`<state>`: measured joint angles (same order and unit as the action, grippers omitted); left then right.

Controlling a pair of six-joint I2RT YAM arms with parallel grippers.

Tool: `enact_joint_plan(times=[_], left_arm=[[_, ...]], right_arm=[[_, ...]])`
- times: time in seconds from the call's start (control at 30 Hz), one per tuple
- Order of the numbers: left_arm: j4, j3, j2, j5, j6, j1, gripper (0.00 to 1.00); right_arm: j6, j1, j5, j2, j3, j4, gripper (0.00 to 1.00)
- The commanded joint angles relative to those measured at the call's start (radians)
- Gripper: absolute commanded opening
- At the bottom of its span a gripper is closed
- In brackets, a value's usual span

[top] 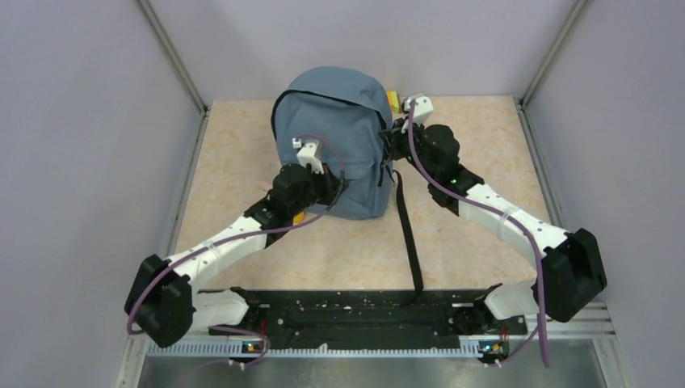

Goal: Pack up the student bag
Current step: Unzip the student bag at the center of the board.

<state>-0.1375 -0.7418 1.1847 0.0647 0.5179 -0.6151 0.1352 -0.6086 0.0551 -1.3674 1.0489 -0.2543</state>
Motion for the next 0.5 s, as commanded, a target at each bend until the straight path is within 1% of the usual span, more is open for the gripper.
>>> enact_joint_plan(times=[0.0, 0.23, 0.47], left_arm=[[-0.181, -0.1, 0.09, -0.005, 0.043, -0.078, 0.0], [-0.177, -0.232, 0.203, 0.013, -0.056, -0.206, 0.0], [-0.16, -0.309, 0.265, 0.081, -0.168, -0.28, 0.0]], right_arm=[[0.021, -0.037, -0.051, 0.002, 0.019, -0.067, 0.0], [-0.004, -0.037, -0.03, 0.002, 0.018, -0.053, 0.0], [-0.026, -0.037, -0.01, -0.002, 0.023, -0.046, 0.0]])
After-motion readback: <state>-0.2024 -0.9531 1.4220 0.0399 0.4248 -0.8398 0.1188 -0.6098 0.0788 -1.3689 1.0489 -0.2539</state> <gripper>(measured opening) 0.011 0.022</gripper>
